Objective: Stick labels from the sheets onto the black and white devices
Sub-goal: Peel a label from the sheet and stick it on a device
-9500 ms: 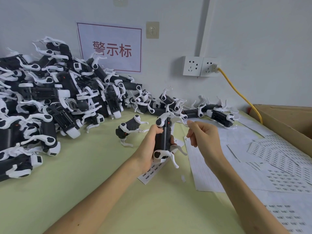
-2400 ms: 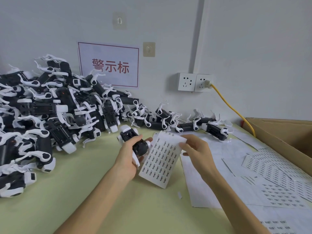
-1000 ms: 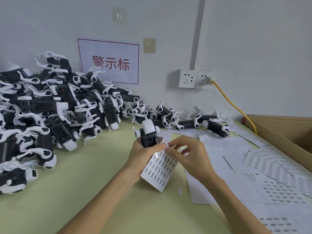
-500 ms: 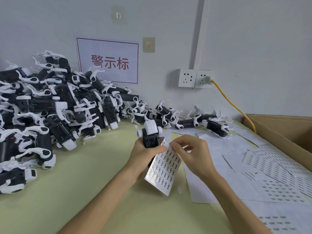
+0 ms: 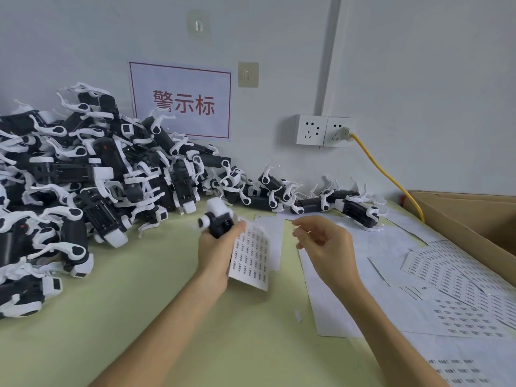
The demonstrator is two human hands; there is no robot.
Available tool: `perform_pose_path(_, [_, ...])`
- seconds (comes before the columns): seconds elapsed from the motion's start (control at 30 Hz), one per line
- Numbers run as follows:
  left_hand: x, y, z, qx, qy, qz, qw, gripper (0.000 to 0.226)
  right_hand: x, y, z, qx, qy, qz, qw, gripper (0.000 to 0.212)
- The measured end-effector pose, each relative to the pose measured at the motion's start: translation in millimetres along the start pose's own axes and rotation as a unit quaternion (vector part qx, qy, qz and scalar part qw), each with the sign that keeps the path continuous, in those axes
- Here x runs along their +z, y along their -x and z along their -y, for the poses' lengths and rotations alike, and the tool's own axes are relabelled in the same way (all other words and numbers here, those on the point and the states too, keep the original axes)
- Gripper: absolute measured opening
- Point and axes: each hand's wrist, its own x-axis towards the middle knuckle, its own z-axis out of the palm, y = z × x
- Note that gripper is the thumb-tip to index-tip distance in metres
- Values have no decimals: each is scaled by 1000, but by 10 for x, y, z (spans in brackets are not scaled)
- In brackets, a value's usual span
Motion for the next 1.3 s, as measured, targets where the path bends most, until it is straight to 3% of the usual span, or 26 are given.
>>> perform_pose_path(0.1, [-89, -86, -74, 67, 20, -79, 994, 19, 7, 9, -8, -5, -1, 16, 1000, 38])
perform_pose_path(0.17, [-112, -106, -135, 117, 9, -92, 989, 20, 12, 14, -14, -5, -2, 29, 1000, 49])
perform_pose_path(0.3, [-100, -70, -173, 144, -36, -19, 989, 21, 3, 19, -37, -2, -18, 58, 998, 65])
perform_pose_path(0.4, [-79, -12, -172, 152, -59, 52, 985, 20, -1, 7, -28, 7, -57, 71, 996, 59])
perform_pose_path(0.53, [-50, 37, -158, 186, -92, 91, 974, 12, 6, 11, -6, -3, -67, 76, 995, 45])
perform_pose_path(0.6, [-47, 75, -161, 184, -87, 125, 971, 9, 4, 19, -6, -7, -60, 79, 995, 44])
perform_pose_path(0.8, [-12, 154, -150, 136, -134, 248, 950, 32, -2, 42, 28, -12, -59, 93, 994, 60])
perform_pose_path(1.0, [8, 129, -89, 69, -68, 246, 964, 27, -2, 60, 67, -23, -30, 92, 995, 63])
perform_pose_path(1.3, [9, 161, -111, 77, -61, 258, 961, 22, 2, 70, 64, -21, -3, 97, 995, 62])
